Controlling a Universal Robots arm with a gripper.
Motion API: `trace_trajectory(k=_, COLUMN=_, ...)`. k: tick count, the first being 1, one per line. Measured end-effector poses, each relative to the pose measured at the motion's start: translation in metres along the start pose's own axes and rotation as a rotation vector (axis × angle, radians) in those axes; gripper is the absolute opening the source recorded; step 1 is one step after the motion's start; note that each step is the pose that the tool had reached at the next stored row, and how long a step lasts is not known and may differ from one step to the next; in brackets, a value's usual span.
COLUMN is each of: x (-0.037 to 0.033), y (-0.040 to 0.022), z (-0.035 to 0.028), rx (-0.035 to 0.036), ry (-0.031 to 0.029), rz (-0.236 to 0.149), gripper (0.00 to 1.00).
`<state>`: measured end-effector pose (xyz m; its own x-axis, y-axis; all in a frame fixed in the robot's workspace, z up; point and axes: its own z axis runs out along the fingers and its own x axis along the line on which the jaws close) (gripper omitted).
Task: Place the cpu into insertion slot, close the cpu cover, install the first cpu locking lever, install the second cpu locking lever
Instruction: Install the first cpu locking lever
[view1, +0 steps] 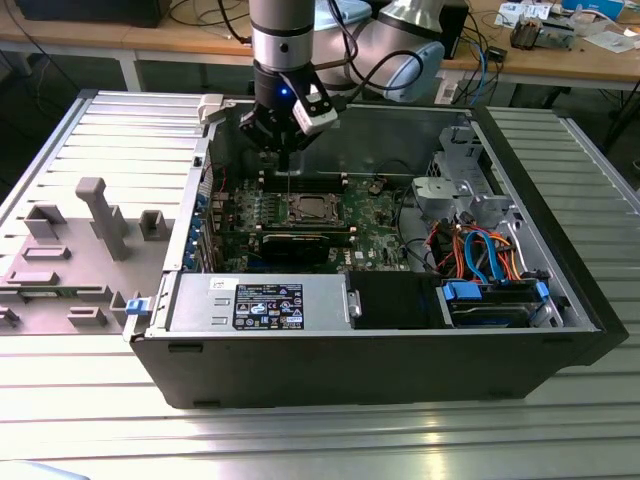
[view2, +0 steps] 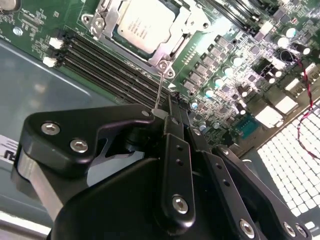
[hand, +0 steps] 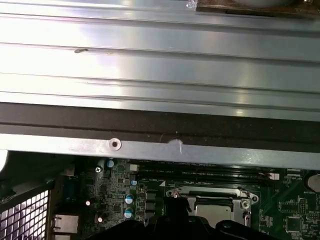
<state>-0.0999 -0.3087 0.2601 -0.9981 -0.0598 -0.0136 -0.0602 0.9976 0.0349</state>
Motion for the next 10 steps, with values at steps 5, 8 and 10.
trace_trajectory(k=5, x=-0.0071, y=-0.0004, z=0.0026, rx=0.0003, ry=-0.0002, rz=0.006, gripper=0.11)
trace_trajectory(k=8, x=-0.0084, y=-0.0005, z=0.0031, rx=0.0003, ry=-0.0003, rz=0.008, gripper=0.11)
trace_trajectory(k=10, x=-0.0085, y=-0.0005, z=0.0031, rx=0.0002, ry=-0.0004, rz=0.008, gripper=0.11)
